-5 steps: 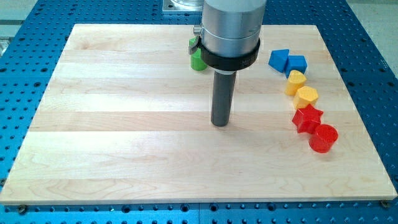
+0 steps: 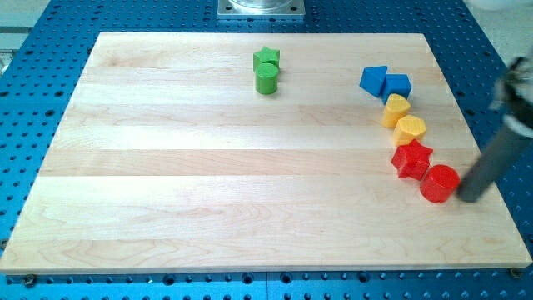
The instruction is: Move the red circle below the green circle
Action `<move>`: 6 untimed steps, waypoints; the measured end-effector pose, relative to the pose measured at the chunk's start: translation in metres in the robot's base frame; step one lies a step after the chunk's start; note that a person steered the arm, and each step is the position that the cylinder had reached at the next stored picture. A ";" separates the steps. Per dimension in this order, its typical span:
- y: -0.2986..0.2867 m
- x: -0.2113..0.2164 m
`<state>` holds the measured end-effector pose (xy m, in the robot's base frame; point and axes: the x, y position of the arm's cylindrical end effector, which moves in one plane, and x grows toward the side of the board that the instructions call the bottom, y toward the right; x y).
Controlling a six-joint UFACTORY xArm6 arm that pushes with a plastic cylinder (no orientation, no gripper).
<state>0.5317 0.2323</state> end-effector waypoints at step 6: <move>-0.217 0.003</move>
<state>0.5345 0.0154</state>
